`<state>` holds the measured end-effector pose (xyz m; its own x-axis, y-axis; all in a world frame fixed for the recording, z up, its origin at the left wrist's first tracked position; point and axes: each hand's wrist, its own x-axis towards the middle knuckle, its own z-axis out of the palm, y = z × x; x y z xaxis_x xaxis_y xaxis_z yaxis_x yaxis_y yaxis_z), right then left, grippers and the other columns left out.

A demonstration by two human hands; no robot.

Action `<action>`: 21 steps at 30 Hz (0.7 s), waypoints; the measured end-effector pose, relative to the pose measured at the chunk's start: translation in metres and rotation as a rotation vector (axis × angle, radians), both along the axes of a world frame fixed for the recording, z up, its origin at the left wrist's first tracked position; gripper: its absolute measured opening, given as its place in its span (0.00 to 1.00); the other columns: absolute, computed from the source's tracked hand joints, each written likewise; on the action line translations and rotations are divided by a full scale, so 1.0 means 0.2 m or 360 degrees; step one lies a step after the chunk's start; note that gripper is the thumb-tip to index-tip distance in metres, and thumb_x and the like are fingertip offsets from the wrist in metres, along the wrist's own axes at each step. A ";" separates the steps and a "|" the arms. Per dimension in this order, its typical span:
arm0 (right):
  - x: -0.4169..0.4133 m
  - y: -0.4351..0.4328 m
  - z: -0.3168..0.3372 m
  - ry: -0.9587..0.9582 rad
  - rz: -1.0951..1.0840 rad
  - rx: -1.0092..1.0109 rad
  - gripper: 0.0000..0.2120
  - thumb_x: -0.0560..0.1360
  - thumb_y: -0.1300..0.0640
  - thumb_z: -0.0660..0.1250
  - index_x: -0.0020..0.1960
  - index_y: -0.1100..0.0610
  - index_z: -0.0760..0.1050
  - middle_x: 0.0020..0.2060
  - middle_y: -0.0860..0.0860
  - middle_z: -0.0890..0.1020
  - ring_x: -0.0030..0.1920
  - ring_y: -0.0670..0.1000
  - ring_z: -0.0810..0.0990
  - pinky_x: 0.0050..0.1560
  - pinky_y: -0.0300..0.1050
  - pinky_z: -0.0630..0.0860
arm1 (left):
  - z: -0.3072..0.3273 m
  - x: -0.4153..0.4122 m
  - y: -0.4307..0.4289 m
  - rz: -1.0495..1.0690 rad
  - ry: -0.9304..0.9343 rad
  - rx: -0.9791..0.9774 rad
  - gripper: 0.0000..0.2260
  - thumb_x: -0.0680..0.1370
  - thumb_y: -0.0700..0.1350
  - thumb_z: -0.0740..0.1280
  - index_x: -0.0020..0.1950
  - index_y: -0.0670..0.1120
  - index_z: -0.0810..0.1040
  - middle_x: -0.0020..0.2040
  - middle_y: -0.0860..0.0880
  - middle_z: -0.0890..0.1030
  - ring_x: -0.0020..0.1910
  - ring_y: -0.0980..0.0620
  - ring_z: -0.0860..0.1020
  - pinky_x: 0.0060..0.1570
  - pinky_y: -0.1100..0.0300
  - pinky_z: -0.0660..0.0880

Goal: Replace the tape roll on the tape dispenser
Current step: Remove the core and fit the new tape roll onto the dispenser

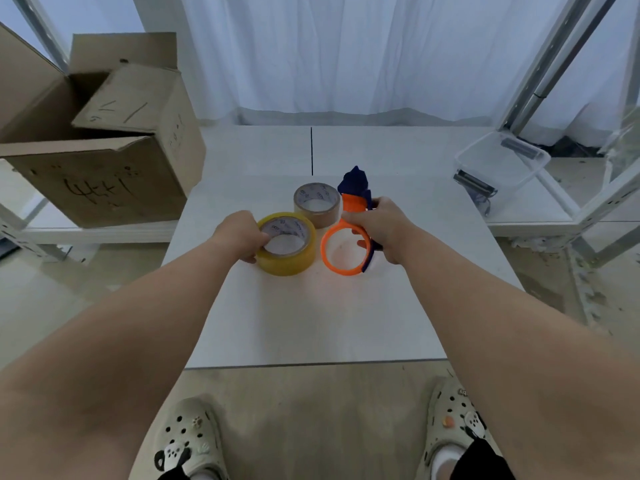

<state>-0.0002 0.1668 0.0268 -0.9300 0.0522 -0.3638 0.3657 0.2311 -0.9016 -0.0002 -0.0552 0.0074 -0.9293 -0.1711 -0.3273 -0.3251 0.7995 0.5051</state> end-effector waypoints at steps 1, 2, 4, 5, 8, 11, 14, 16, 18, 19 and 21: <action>0.00 0.01 -0.01 -0.0001 -0.0034 -0.0021 0.20 0.72 0.58 0.71 0.60 0.58 0.67 0.51 0.56 0.79 0.39 0.49 0.78 0.35 0.42 0.75 | 0.01 0.00 0.00 -0.0033 0.0003 -0.0047 0.08 0.75 0.41 0.65 0.51 0.38 0.73 0.45 0.38 0.80 0.39 0.40 0.83 0.45 0.47 0.81; 0.00 0.01 -0.01 0.0010 -0.0063 -0.0045 0.21 0.73 0.58 0.71 0.60 0.58 0.64 0.52 0.56 0.78 0.40 0.49 0.78 0.35 0.42 0.76 | 0.02 0.00 0.00 -0.0074 0.0026 -0.0096 0.07 0.75 0.40 0.65 0.50 0.38 0.72 0.45 0.39 0.79 0.39 0.41 0.82 0.44 0.48 0.81; 0.00 0.04 0.01 0.0048 -0.0080 -0.0036 0.21 0.73 0.57 0.70 0.58 0.54 0.61 0.53 0.55 0.76 0.42 0.49 0.77 0.39 0.44 0.76 | 0.06 0.00 0.00 -0.0135 0.0164 -0.0083 0.07 0.75 0.40 0.65 0.49 0.40 0.70 0.43 0.41 0.77 0.39 0.41 0.80 0.39 0.50 0.81; 0.00 0.05 0.02 0.0079 -0.0065 -0.0001 0.22 0.73 0.57 0.70 0.58 0.53 0.59 0.53 0.54 0.75 0.43 0.50 0.76 0.41 0.45 0.76 | 0.08 0.00 0.00 -0.0154 0.0264 -0.0031 0.08 0.75 0.41 0.66 0.49 0.40 0.69 0.42 0.41 0.76 0.39 0.41 0.79 0.37 0.50 0.80; 0.01 0.05 0.11 0.0272 -0.0034 -0.0017 0.24 0.73 0.60 0.70 0.61 0.53 0.58 0.50 0.52 0.75 0.46 0.52 0.77 0.47 0.48 0.77 | 0.20 0.02 0.00 -0.0204 0.0564 0.0229 0.08 0.75 0.41 0.66 0.49 0.42 0.68 0.45 0.42 0.76 0.40 0.41 0.79 0.38 0.48 0.80; 0.03 0.04 0.22 0.0510 -0.0124 -0.0160 0.27 0.72 0.65 0.70 0.64 0.54 0.59 0.47 0.49 0.74 0.48 0.52 0.78 0.52 0.49 0.78 | 0.36 0.06 0.04 -0.0263 0.0758 0.0582 0.08 0.74 0.39 0.67 0.47 0.45 0.69 0.52 0.44 0.78 0.43 0.39 0.80 0.42 0.45 0.81; 0.05 0.04 0.30 0.0592 -0.0269 -0.0236 0.30 0.71 0.64 0.71 0.65 0.56 0.58 0.50 0.50 0.74 0.49 0.52 0.77 0.48 0.44 0.78 | 0.47 0.11 0.11 -0.0317 0.0873 0.0676 0.08 0.74 0.39 0.68 0.48 0.44 0.70 0.52 0.45 0.79 0.38 0.45 0.78 0.41 0.49 0.80; 0.08 0.04 0.35 0.0558 -0.0338 -0.0257 0.31 0.71 0.62 0.72 0.66 0.57 0.57 0.56 0.54 0.75 0.49 0.52 0.77 0.42 0.39 0.76 | 0.53 0.15 0.14 -0.0360 0.0930 0.0643 0.08 0.73 0.40 0.68 0.49 0.44 0.71 0.51 0.46 0.79 0.36 0.49 0.76 0.38 0.54 0.77; 0.10 0.03 0.39 0.0490 -0.0401 -0.0314 0.31 0.72 0.59 0.72 0.66 0.56 0.56 0.60 0.56 0.73 0.51 0.53 0.78 0.39 0.39 0.76 | 0.56 0.17 0.16 -0.0404 0.0962 0.0510 0.09 0.72 0.42 0.69 0.49 0.46 0.72 0.48 0.49 0.78 0.35 0.53 0.74 0.35 0.61 0.73; 0.11 0.03 0.40 0.0454 -0.0410 -0.0333 0.31 0.72 0.58 0.72 0.66 0.56 0.56 0.61 0.56 0.73 0.52 0.54 0.78 0.39 0.41 0.77 | 0.56 0.18 0.16 -0.0414 0.0977 0.0415 0.09 0.73 0.44 0.69 0.50 0.47 0.72 0.48 0.50 0.77 0.36 0.54 0.74 0.34 0.64 0.71; 0.14 0.04 0.40 0.0388 -0.0359 -0.0324 0.33 0.72 0.55 0.73 0.67 0.55 0.55 0.62 0.55 0.73 0.54 0.55 0.78 0.45 0.46 0.79 | 0.56 0.20 0.17 -0.0411 0.1017 0.0239 0.10 0.74 0.47 0.68 0.53 0.46 0.73 0.47 0.52 0.76 0.39 0.53 0.75 0.33 0.67 0.68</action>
<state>0.0270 0.1755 0.1076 -0.9639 0.2148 -0.1574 0.1561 -0.0234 -0.9875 0.0394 -0.0215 0.1187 -0.9523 0.0848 0.2933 0.2625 0.7177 0.6450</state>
